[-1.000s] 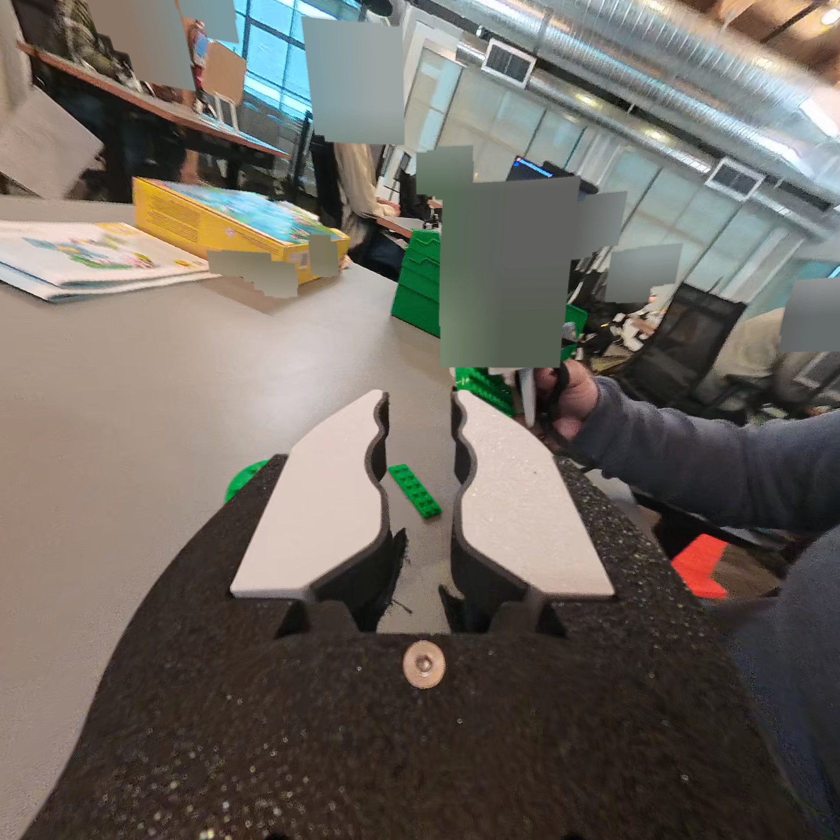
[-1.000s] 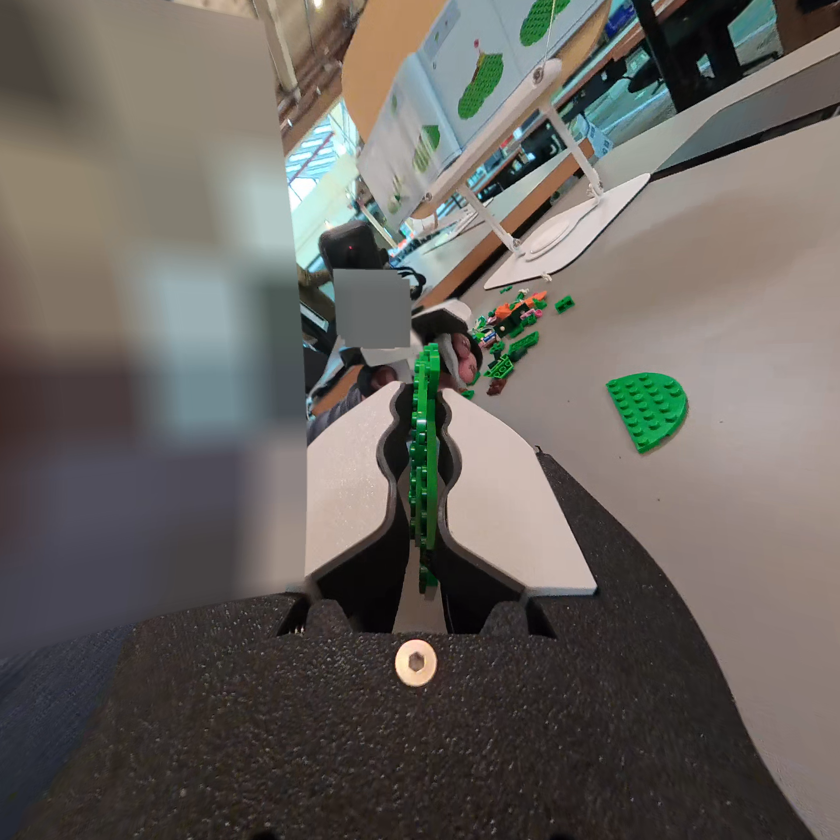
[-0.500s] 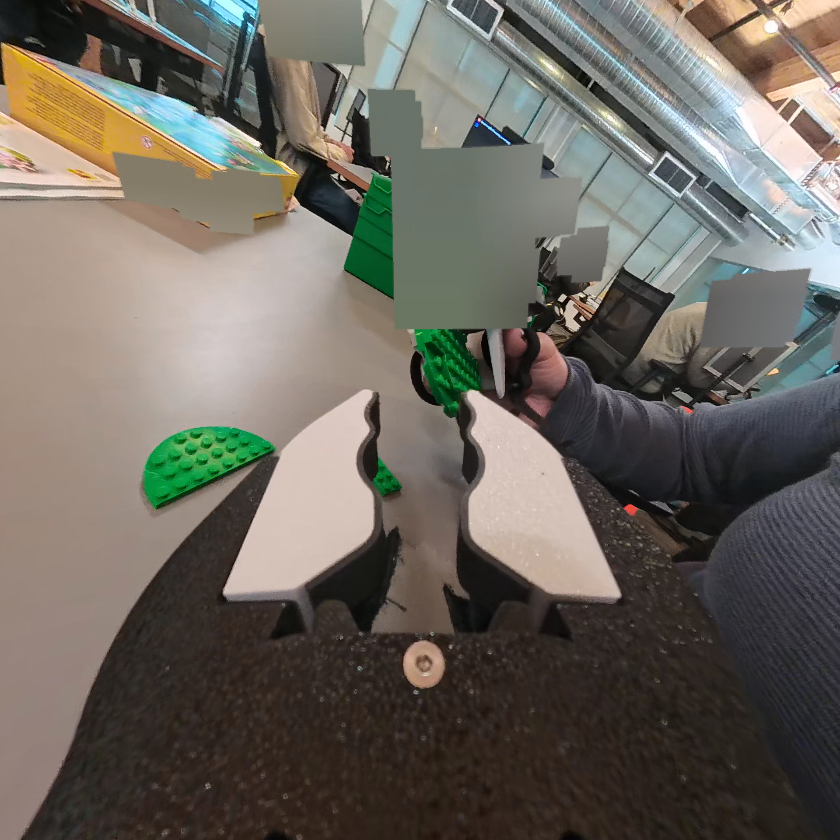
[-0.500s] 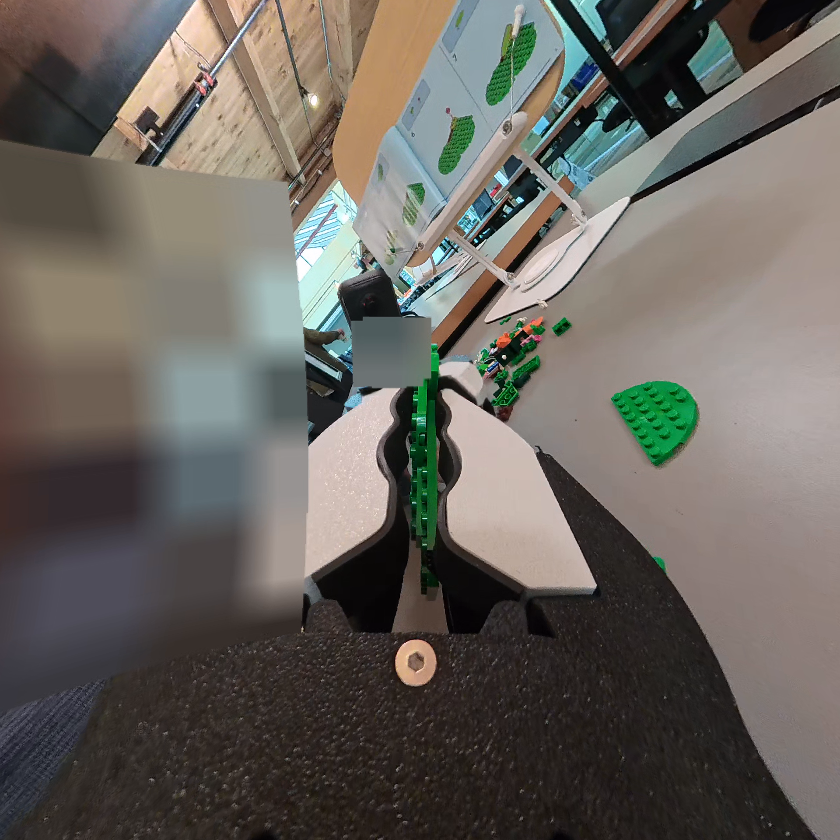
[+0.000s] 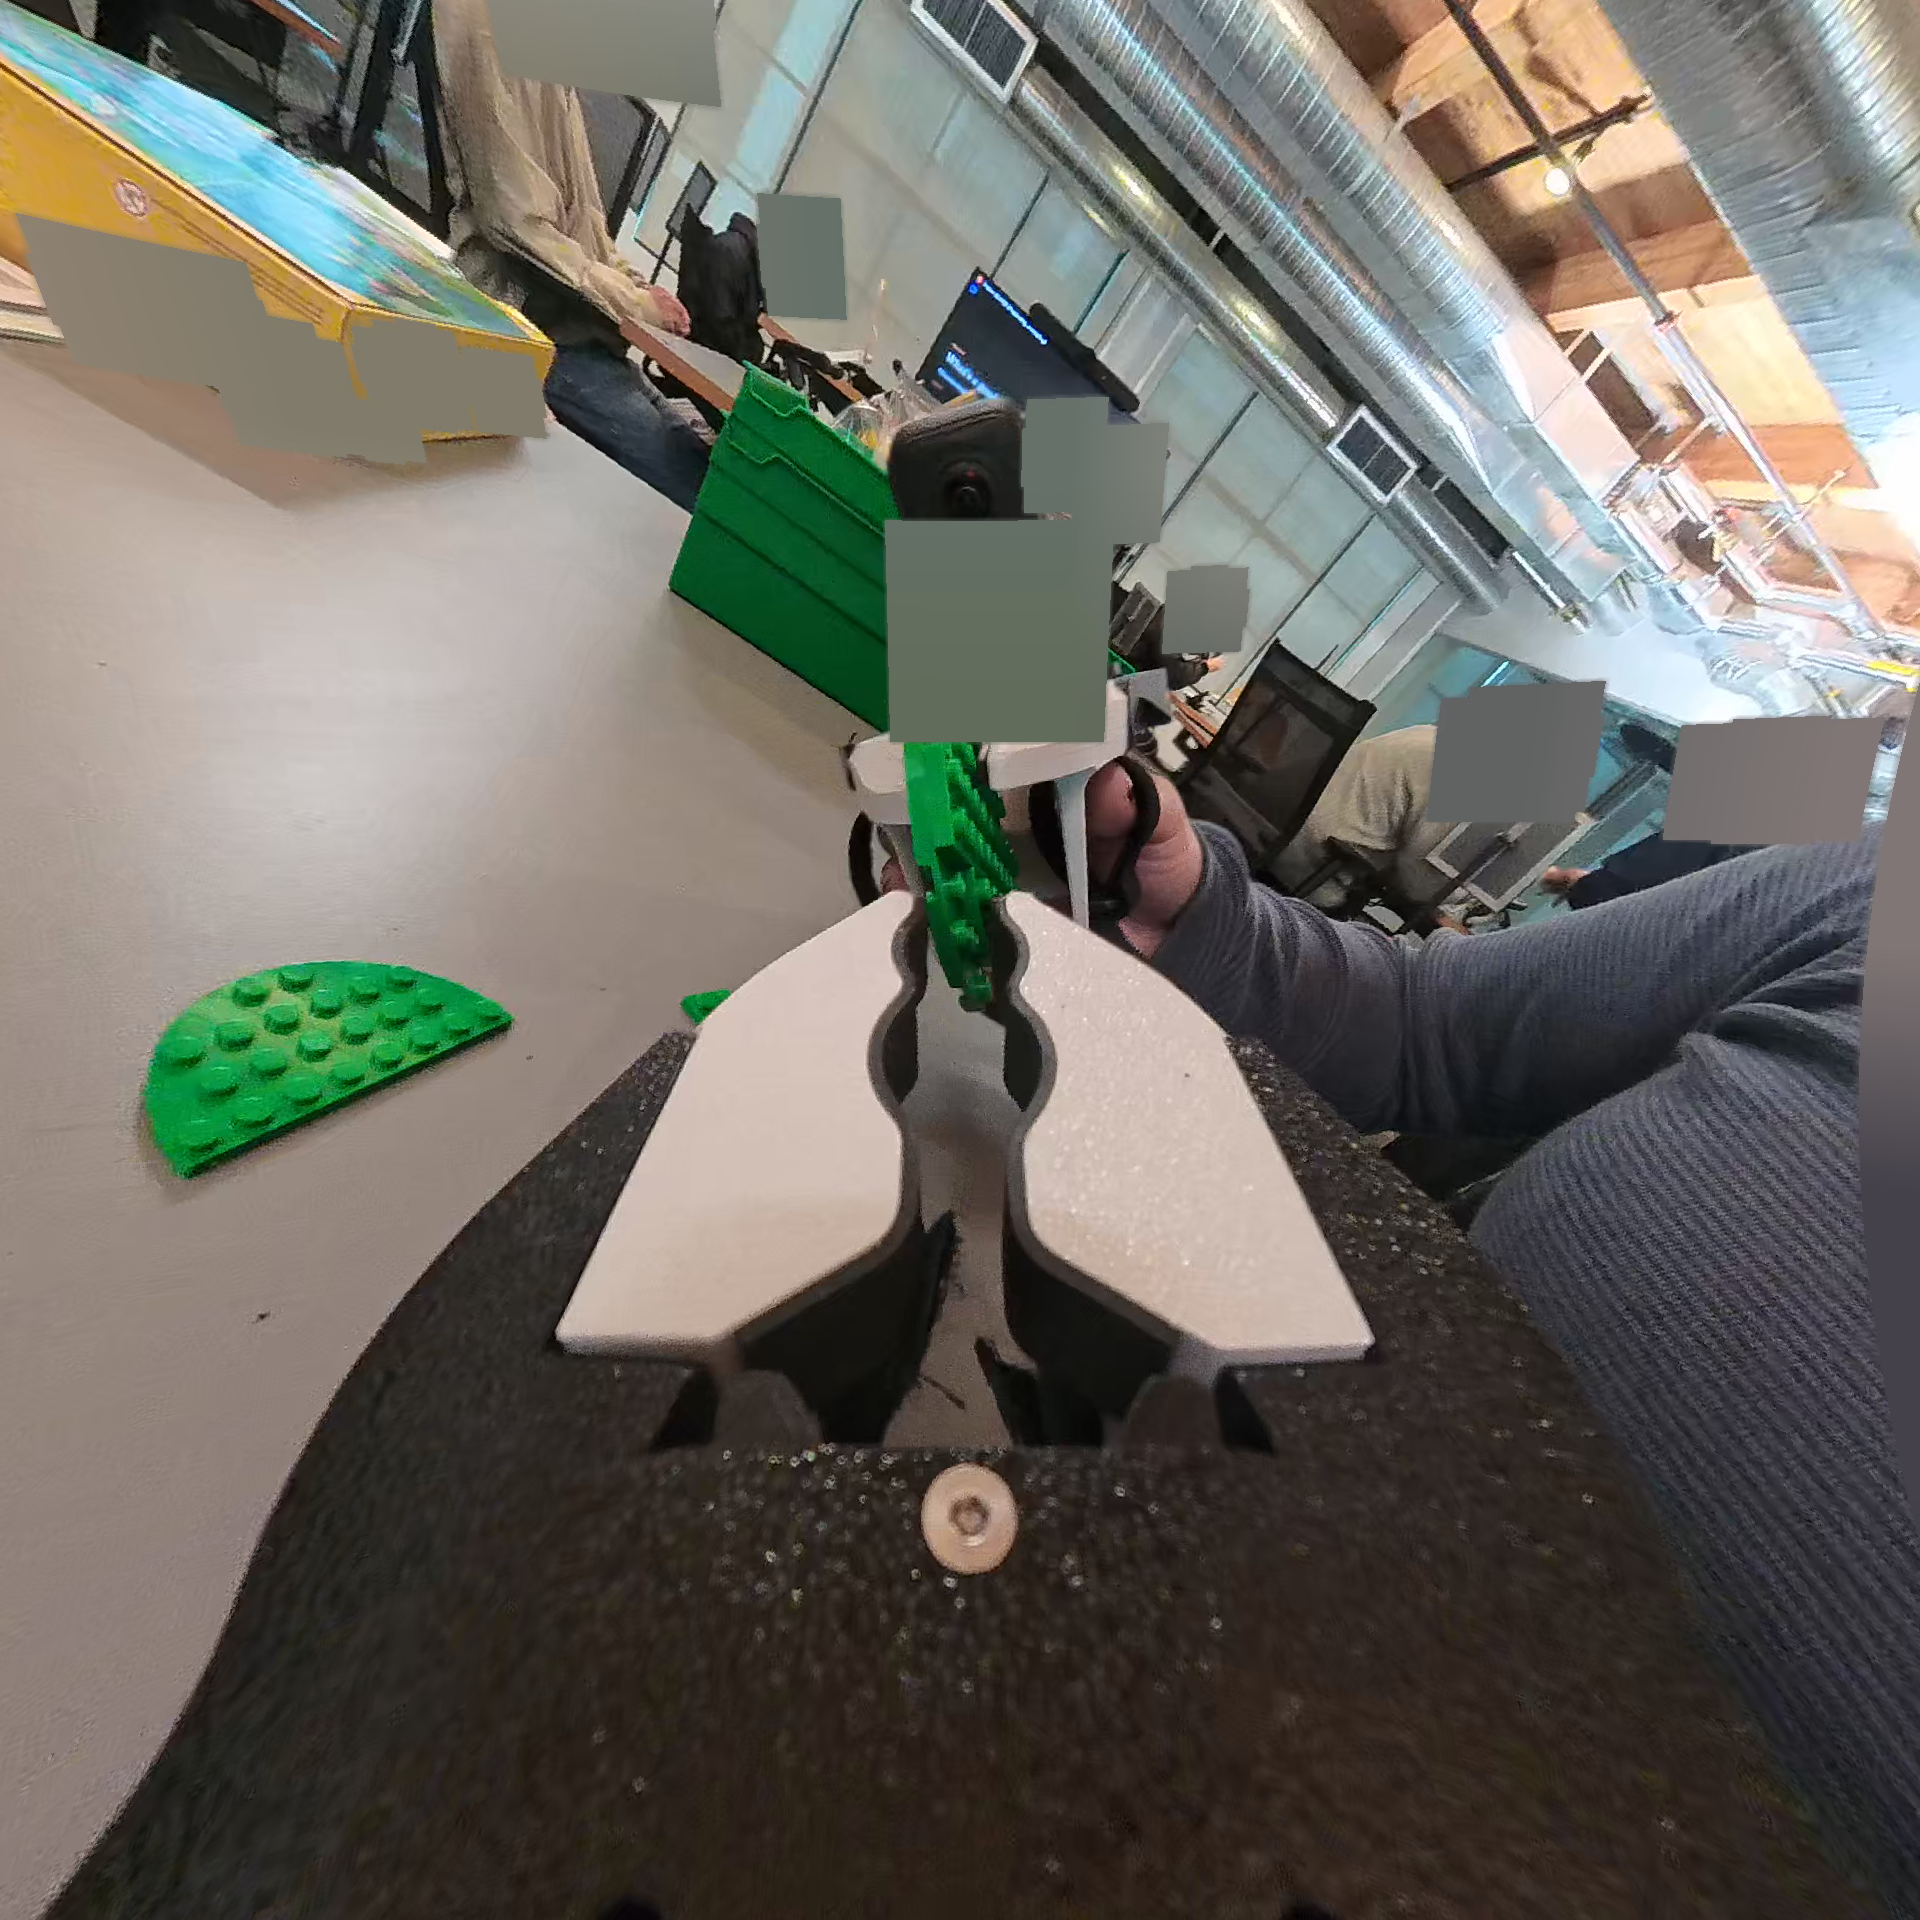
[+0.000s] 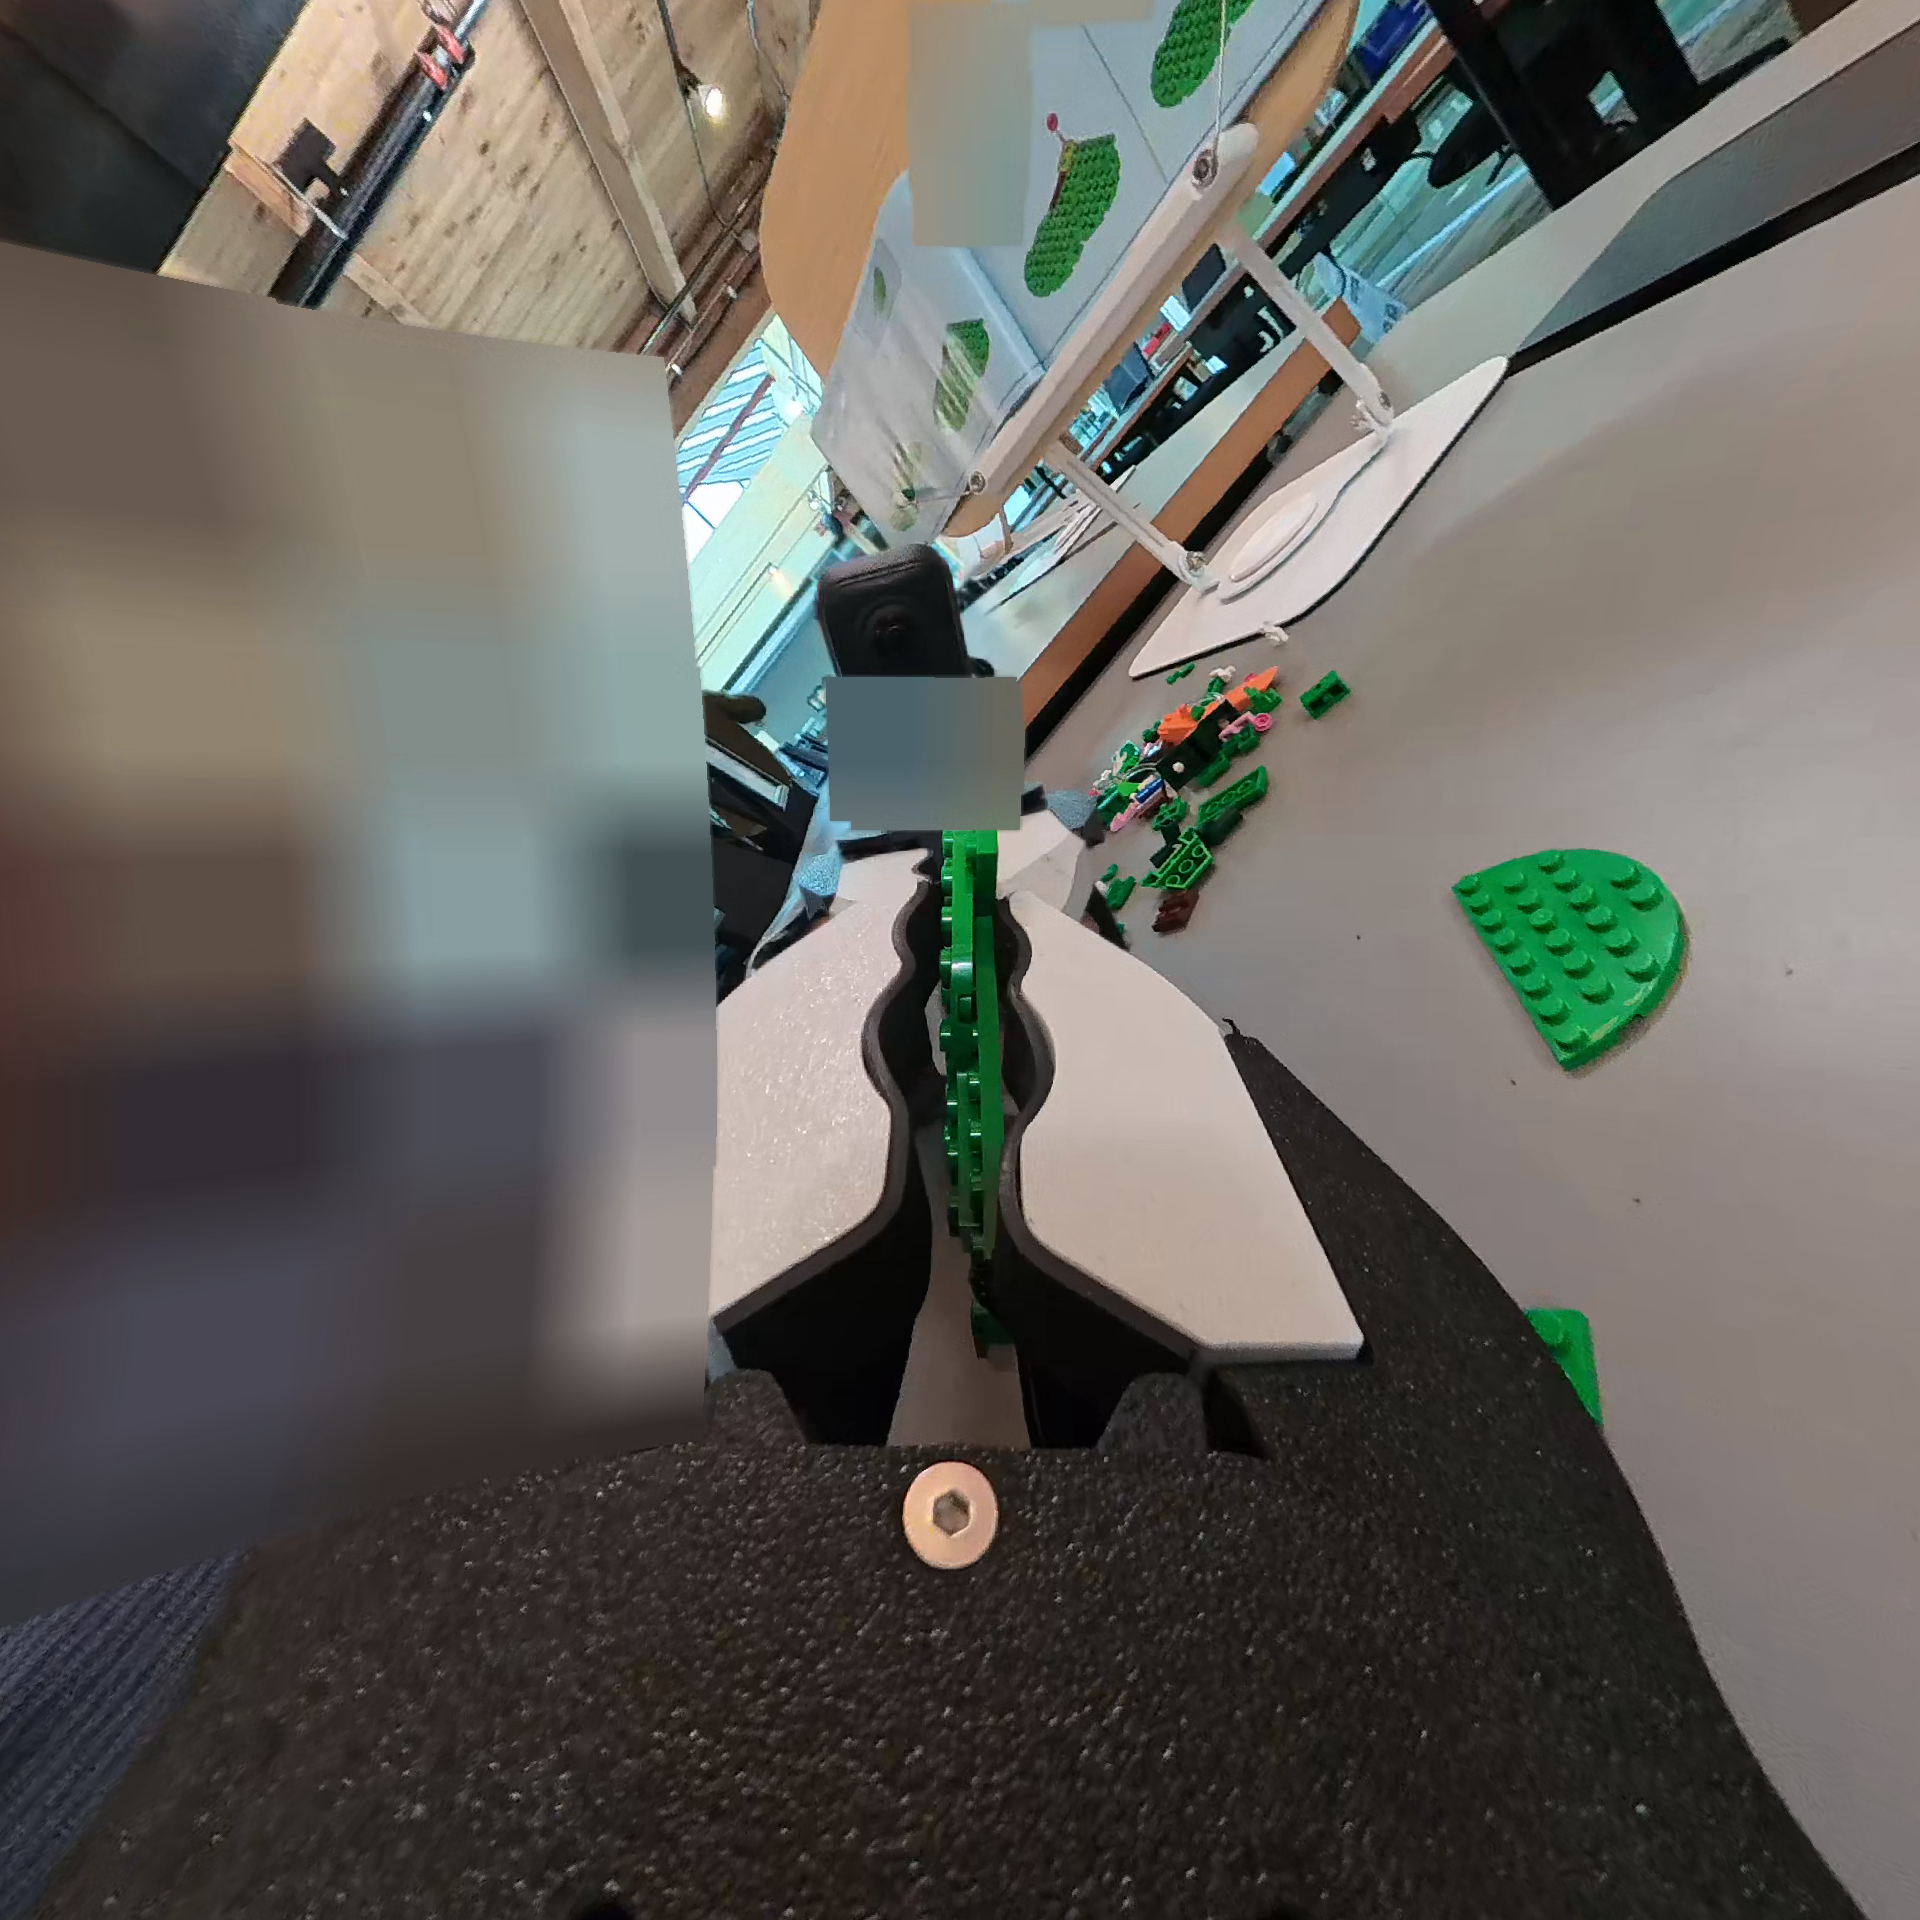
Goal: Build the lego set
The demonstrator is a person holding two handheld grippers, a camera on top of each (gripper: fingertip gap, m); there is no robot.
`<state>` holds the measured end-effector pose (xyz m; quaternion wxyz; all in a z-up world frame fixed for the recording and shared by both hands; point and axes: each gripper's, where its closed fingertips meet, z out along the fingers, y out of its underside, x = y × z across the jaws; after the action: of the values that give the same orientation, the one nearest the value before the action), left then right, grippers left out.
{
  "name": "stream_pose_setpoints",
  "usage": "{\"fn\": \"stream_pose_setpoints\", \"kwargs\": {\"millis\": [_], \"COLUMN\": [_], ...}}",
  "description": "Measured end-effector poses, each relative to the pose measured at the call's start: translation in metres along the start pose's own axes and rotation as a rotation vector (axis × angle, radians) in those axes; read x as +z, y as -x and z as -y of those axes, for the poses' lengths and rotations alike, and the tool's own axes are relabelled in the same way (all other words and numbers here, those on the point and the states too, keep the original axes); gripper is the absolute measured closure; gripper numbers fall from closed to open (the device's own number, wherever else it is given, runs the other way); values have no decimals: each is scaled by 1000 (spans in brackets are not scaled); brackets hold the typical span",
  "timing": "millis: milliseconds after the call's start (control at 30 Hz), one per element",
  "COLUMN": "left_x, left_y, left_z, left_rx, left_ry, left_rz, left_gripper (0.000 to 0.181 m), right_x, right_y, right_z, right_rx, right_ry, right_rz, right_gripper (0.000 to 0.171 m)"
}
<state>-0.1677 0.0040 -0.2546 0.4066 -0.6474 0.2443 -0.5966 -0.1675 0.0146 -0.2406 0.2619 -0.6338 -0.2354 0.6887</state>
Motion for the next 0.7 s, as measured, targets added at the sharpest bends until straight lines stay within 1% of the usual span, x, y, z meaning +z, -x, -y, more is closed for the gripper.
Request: {"fn": "stream_pose_setpoints", "kwargs": {"millis": [100,233,367,500,633,700], "left_x": [-6,-13,-10,-5,-9,-12], "left_y": [3,4,1,-7,-7,1], "left_z": [6,13,1,-16,-7,3], "left_rx": [35,54,16,-25,-112,-149], "left_ry": [-5,-17,73,172,116,54], "left_rz": [20,15,-25,-83,-114,-78], "left_gripper": [160,152,149,171,174,174], "right_x": [-1,-2,0,3,7,5], "right_y": [-4,-5,-4,0,4,2], "right_z": [-1,-11,-26,-38,-31,-19], "right_rx": [-20,31,64,71,23,-47], "right_ry": [28,129,263,395,390,345], "right_rz": [-45,-49,-38,-23,-22,-56], "right_gripper": [162,162,162,162,160,148]}}
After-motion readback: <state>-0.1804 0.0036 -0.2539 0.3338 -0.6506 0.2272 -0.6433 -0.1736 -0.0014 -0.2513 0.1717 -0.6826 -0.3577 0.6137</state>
